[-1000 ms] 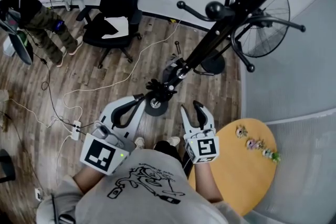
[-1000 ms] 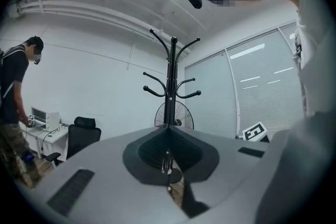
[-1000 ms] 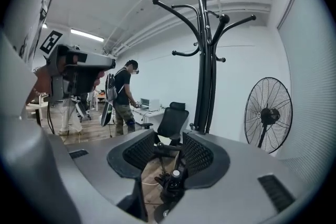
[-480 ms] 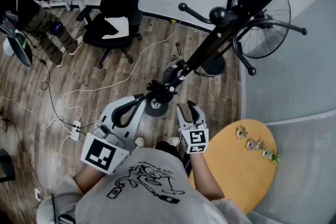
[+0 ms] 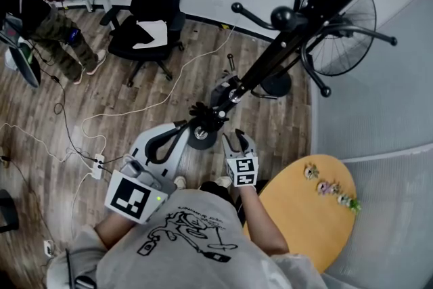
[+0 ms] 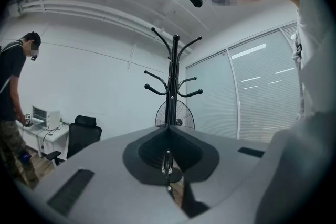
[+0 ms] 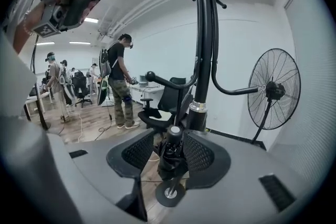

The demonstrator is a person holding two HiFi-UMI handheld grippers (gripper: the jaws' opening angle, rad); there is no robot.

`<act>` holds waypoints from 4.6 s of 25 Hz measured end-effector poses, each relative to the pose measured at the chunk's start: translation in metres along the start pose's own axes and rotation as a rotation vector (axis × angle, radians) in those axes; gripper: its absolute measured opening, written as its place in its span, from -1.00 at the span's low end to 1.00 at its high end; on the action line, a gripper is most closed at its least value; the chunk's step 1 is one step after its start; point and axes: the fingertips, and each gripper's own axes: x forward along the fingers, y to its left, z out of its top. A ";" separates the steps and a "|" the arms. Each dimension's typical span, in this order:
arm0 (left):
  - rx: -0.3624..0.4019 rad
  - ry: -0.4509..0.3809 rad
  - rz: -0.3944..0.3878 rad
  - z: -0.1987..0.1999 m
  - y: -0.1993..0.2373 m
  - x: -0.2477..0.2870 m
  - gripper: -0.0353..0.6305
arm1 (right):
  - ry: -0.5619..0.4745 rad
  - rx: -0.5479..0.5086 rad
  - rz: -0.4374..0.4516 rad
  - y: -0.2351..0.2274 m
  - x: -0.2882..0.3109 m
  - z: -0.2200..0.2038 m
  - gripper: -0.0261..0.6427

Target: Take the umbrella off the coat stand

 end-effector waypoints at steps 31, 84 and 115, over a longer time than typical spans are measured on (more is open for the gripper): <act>0.007 0.024 0.016 -0.006 0.007 -0.001 -0.87 | 0.159 0.065 0.053 -0.015 0.093 -0.071 -0.26; 0.027 0.022 0.061 0.000 0.006 -0.026 -0.87 | 0.113 0.017 0.083 -0.006 0.109 -0.024 -0.27; 0.022 0.009 0.030 0.003 0.004 -0.038 -0.87 | 0.110 -0.046 0.094 0.017 0.081 0.012 -0.28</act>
